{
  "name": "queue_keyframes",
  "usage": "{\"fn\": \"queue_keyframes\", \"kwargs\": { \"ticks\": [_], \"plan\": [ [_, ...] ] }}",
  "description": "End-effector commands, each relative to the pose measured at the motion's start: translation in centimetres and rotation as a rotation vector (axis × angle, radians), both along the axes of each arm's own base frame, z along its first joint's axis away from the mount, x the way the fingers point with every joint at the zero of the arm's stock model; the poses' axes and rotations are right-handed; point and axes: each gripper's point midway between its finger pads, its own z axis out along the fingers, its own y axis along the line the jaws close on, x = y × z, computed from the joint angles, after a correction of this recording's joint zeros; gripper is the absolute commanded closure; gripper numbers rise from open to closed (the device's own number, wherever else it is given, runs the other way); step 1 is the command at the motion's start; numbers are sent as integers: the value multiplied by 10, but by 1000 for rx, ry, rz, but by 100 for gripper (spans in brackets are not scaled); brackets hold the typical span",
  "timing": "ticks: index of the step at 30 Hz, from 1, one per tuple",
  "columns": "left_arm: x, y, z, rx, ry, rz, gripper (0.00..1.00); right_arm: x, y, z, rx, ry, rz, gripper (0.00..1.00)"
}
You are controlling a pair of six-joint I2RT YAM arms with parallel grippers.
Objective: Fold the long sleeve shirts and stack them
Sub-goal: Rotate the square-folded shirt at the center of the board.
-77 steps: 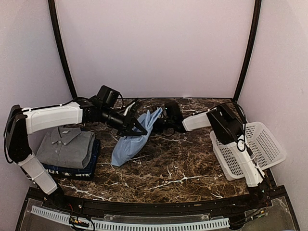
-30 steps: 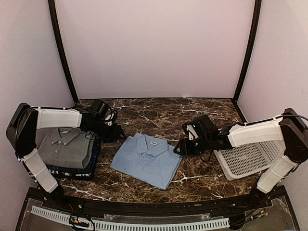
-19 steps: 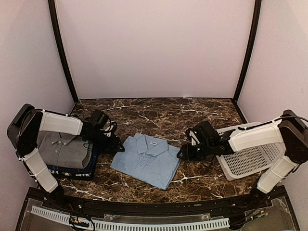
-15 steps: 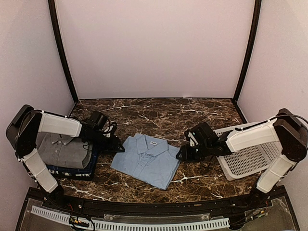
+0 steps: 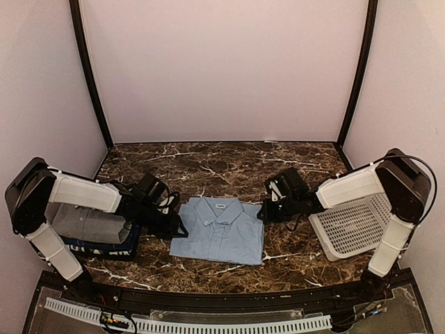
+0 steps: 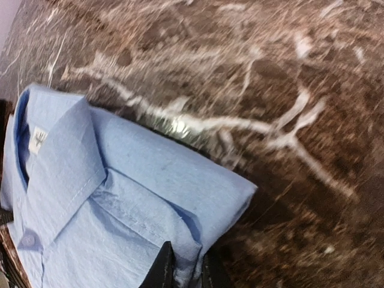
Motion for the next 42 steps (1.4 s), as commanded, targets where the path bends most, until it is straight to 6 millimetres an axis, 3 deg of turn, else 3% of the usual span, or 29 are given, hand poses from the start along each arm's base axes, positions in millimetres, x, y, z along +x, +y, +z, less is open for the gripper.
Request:
{"fn": "queue_keyframes", "kwargs": {
  "ticks": [1,6,10,15,19,22,26,32,36,42],
  "plan": [
    [-16,-5,6,-7,21,33,66,40,-10,7,-25,-72,-6,86],
    [-21,-9,15,-14,10,42,67,57,-10,16,-77,-90,25,72],
    [-9,-3,33,23,-56,69,65,58,-16,40,-112,-125,12,67],
    [11,-7,56,30,-136,77,65,38,-18,67,-150,-166,-1,70],
    [27,-18,60,25,-157,60,69,7,-1,70,-105,-140,37,77],
    [45,-27,62,17,-175,57,72,-23,14,60,-66,-97,72,80],
    [62,-36,51,22,-163,48,77,-63,22,43,-60,-34,100,83],
    [85,-44,40,24,-165,43,80,-110,5,6,-58,71,84,84],
    [102,-42,36,15,-165,73,80,-126,-4,-8,-56,108,76,85],
    [126,-33,28,12,-175,125,80,-133,-9,-22,-78,127,84,85]
  ]
}}
